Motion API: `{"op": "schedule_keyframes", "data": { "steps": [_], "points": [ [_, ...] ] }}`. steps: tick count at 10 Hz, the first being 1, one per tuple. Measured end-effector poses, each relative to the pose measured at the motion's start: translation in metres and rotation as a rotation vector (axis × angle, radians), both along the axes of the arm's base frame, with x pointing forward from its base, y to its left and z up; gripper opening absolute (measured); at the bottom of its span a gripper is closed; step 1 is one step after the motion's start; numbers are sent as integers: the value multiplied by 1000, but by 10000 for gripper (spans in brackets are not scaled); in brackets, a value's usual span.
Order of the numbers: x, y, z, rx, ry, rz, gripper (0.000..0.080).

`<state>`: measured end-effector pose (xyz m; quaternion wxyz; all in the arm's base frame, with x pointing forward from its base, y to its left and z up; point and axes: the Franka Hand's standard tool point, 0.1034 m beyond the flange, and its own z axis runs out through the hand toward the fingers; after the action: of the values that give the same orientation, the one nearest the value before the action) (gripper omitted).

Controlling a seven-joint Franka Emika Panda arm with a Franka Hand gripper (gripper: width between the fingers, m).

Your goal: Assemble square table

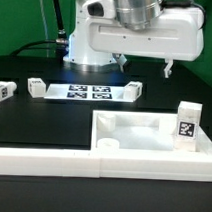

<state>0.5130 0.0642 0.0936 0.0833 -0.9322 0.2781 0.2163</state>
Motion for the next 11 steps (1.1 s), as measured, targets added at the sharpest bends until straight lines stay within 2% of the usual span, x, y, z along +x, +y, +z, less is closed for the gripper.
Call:
{"op": "schedule_keyframes", "data": {
  "steps": [2, 4, 5, 9, 10, 11],
  "points": [
    [-5, -7, -4, 41, 85, 48, 649],
    [-35, 7, -7, 103, 87, 225, 649],
    [-51, 12, -9, 94, 115, 270, 649],
    [-51, 10, -11, 95, 124, 267, 649],
    [-55, 10, -16, 92, 117, 273, 649],
    [-75, 8, -29, 81, 117, 274, 649]
  ]
}}
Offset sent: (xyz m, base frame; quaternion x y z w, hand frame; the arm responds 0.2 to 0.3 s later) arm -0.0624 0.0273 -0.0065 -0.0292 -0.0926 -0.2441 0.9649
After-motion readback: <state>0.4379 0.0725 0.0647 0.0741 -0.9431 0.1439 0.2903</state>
